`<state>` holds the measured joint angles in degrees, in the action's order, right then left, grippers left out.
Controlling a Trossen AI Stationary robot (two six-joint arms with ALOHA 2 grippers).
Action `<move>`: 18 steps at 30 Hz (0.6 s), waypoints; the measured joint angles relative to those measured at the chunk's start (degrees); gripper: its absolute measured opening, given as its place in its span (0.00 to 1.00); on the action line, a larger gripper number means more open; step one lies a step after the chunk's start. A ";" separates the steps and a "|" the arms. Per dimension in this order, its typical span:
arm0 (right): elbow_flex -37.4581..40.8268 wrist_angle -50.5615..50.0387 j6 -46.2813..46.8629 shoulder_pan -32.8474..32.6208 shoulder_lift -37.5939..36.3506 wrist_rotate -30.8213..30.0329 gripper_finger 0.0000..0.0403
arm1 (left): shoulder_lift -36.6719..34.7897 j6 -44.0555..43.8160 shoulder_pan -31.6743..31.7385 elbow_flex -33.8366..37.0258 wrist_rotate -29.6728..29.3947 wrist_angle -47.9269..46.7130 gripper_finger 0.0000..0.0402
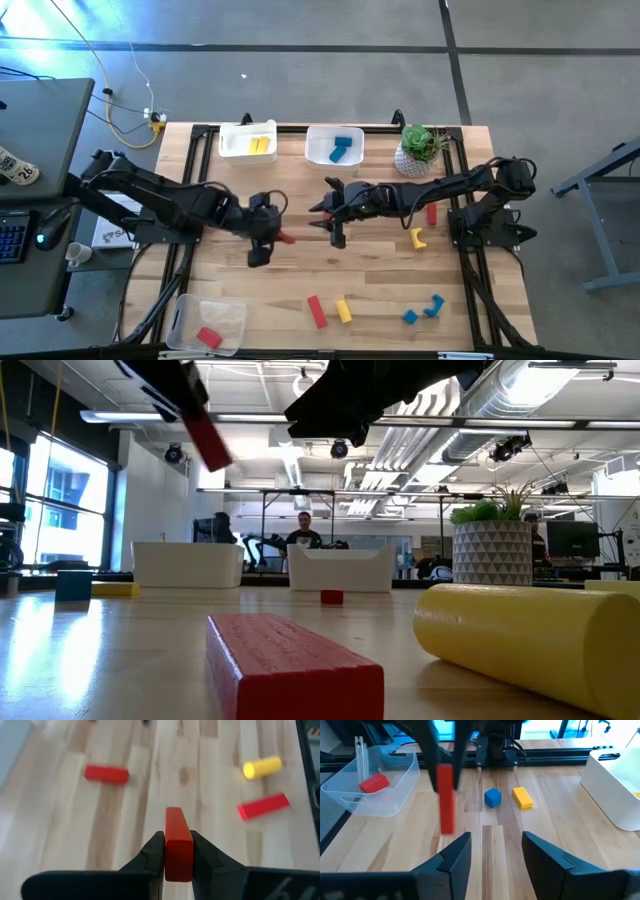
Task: Sort & place blocks by color
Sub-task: Put the red block into the transparent bin
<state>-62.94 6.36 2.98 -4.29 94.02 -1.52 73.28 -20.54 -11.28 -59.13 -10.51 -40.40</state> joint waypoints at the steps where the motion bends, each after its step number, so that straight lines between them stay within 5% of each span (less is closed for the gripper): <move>1: 0.00 -0.11 0.00 0.00 0.00 -0.01 0.40 | 0.00 -1.27 -0.98 -0.64 0.05 -1.86 0.09; 18: 0.00 -1.05 -0.08 0.15 0.00 -0.39 0.40 | 0.00 -28.29 -19.30 -3.61 11.05 -17.88 0.09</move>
<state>-62.94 5.31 2.90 -4.14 94.02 -1.91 73.28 -48.83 -30.58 -62.74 0.54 -58.27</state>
